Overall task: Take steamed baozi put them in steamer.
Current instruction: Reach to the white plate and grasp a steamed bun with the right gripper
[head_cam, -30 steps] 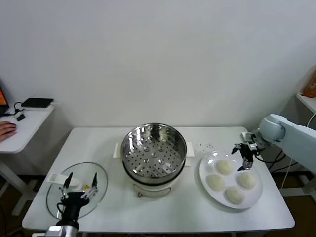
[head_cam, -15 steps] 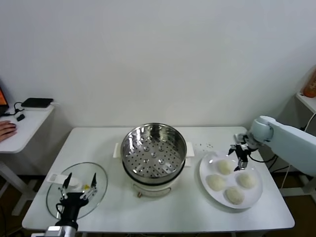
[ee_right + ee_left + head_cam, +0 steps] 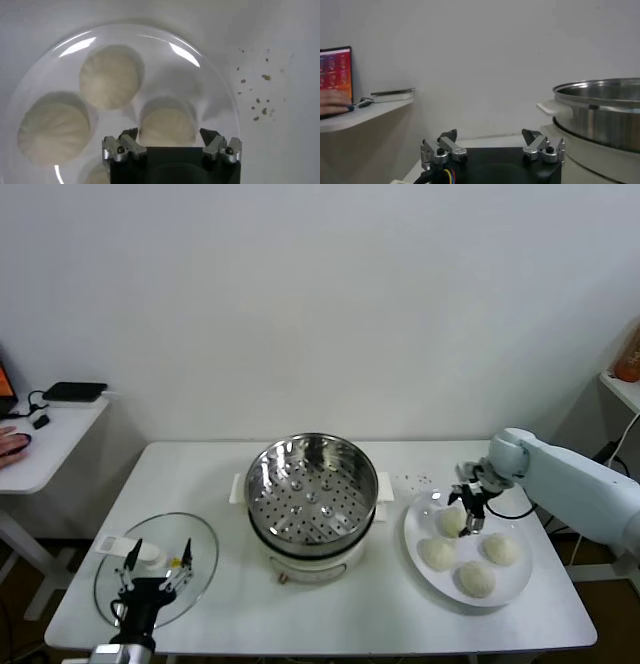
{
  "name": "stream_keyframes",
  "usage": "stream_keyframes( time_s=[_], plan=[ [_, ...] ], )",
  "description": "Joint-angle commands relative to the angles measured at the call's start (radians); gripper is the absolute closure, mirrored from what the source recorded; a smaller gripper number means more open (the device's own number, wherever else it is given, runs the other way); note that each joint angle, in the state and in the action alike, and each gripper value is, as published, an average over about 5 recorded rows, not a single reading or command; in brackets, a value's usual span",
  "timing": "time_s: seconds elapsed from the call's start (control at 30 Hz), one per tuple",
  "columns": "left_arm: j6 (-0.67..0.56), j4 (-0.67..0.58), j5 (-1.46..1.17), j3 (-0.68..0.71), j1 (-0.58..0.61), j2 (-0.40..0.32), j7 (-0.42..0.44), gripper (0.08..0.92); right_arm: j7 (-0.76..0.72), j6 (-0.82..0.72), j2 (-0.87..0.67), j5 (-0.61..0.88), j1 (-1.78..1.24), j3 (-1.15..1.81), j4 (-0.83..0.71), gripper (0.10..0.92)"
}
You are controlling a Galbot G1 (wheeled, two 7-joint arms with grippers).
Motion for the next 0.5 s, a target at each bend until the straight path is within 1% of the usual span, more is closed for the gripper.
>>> stream_keyframes(
  time_s=[0.03,0.2,0.3,0.5],
  plan=[
    [0.000,0.001,0.000,0.001,0.001,0.000,-0.001,0.177,-0.002,0.001,0.017,-0.004,-0.011,0.009,-0.018,0.203],
    [-0.001,0.000,-0.001,0.000,0.003,0.000,-0.001,0.177,-0.008,-0.002,0.013,-0.009,-0.014,0.015,-0.019,0.203],
    [-0.002,-0.001,-0.002,-0.002,0.006,0.001,-0.002,0.177,-0.008,-0.002,0.012,-0.012,-0.018,0.021,-0.020,0.227],
    [-0.002,-0.001,-0.002,-0.003,0.009,0.001,-0.002,0.177,-0.007,-0.001,0.007,-0.012,-0.020,0.028,-0.016,0.356]
  ],
)
